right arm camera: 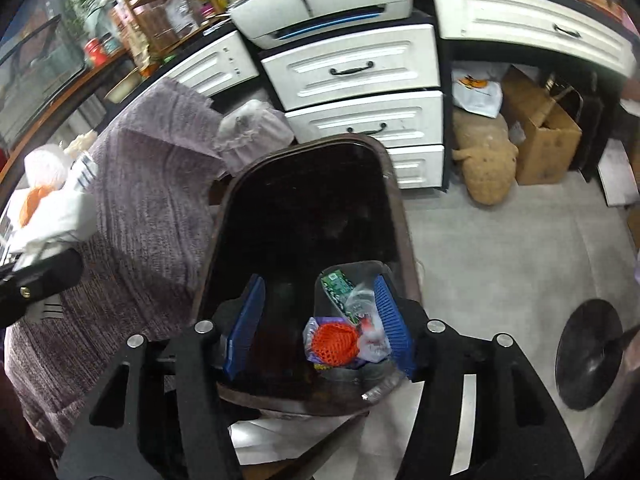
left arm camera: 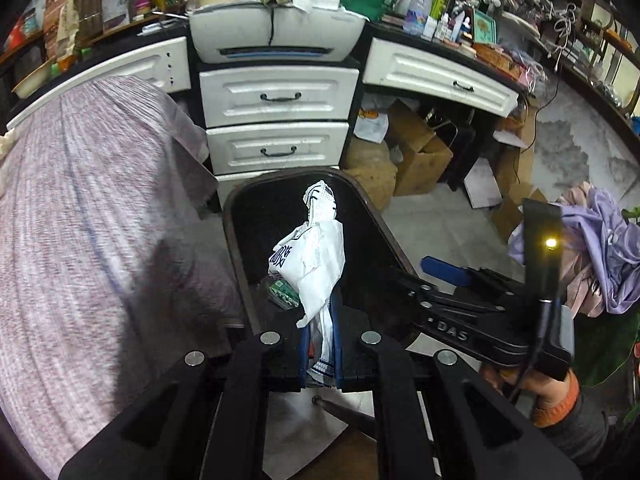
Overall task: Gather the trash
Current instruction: 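Carry both bags over the black bin and open both grippers to drop them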
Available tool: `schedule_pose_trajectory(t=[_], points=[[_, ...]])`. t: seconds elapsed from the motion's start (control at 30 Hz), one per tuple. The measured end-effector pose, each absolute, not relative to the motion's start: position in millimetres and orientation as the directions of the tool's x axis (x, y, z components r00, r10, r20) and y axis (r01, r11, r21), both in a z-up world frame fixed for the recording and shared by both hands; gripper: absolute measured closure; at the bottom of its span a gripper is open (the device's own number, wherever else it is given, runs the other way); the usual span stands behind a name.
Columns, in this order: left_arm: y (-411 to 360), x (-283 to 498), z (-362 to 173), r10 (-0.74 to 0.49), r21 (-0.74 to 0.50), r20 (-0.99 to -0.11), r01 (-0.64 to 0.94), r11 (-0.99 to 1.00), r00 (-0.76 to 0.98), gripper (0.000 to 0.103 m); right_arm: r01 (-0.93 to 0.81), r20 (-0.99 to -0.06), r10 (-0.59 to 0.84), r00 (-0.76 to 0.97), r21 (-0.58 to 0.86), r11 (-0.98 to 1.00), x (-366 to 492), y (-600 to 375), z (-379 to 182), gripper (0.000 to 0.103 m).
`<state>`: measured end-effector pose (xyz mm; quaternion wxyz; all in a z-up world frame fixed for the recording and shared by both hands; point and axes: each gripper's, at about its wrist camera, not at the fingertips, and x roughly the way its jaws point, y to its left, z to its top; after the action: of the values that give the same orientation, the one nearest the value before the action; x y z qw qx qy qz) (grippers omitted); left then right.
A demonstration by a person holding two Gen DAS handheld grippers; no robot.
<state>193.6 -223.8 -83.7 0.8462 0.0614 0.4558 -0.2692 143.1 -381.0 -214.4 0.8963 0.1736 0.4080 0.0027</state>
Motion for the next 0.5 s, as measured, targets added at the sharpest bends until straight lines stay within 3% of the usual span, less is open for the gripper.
schedule_pose_trajectory(t=[0.5], points=[[-254.1,209.1,-117.2,-0.362,-0.134,-0.859,0.526,0.840,0.361,0.094,0.239,-0.695,0.045,0.717,0.306,0.922,116.0,-410.0,-206.0,0.044]])
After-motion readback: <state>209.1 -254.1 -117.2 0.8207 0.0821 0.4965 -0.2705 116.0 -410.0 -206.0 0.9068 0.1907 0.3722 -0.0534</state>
